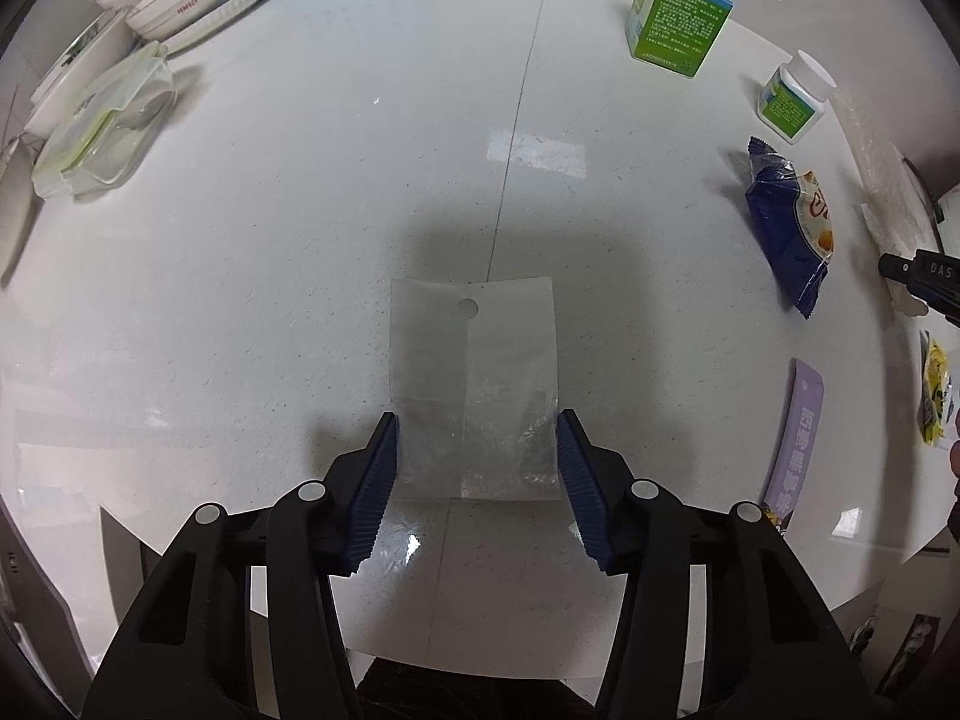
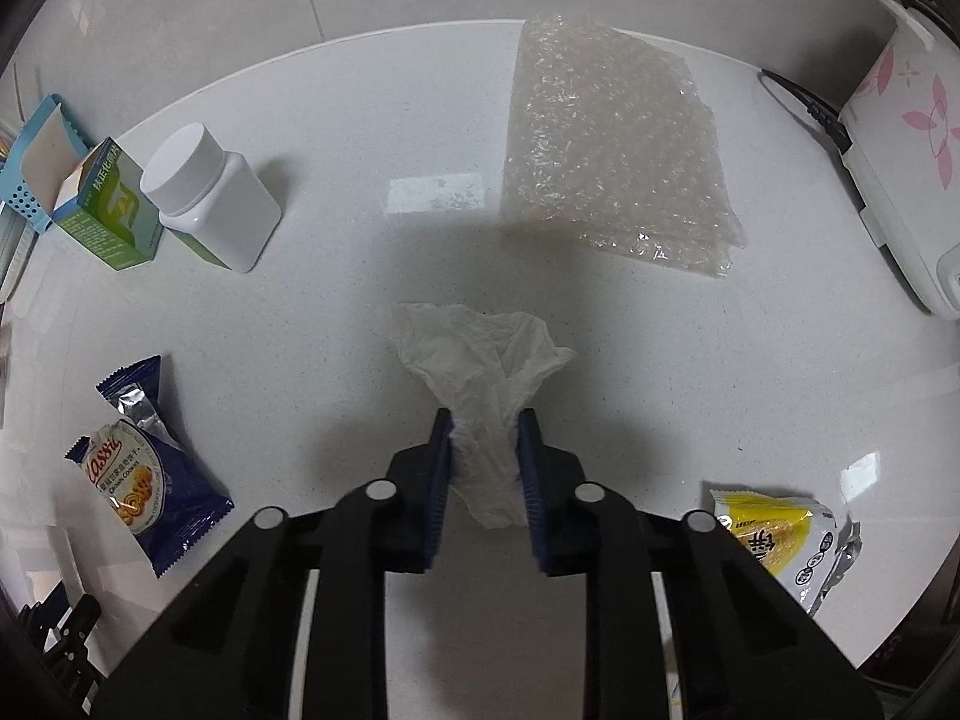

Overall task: Collect trash
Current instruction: 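Grasp the clear plastic sheet with the left tool while the right tool grasps the white tissue, then carry the plastic sheet and white tissue down over the trash bin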

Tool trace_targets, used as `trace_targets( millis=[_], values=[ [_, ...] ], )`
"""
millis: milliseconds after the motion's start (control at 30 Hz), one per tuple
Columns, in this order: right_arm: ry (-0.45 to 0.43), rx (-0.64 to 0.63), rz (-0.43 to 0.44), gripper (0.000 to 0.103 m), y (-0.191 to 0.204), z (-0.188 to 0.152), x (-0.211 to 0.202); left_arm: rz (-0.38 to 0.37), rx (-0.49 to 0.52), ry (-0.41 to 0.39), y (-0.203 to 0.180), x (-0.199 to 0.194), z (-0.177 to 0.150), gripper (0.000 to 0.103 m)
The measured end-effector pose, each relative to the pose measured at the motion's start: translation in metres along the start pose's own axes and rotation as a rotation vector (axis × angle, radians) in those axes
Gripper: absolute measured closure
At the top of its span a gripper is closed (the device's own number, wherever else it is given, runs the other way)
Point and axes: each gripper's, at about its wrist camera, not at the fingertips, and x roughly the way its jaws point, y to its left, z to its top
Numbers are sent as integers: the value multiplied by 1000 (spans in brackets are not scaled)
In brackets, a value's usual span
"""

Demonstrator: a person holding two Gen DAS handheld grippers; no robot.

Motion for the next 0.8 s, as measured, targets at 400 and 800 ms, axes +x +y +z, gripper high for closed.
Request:
trace_targets(
  millis=[400, 800],
  values=[
    [-37, 0, 37, 90, 3, -17, -23, -36, 4, -26, 7, -8, 2, 53],
    [-78, -3, 69, 90, -5, -36, -46, -47, 28, -70, 7, -28, 3, 53]
  ],
)
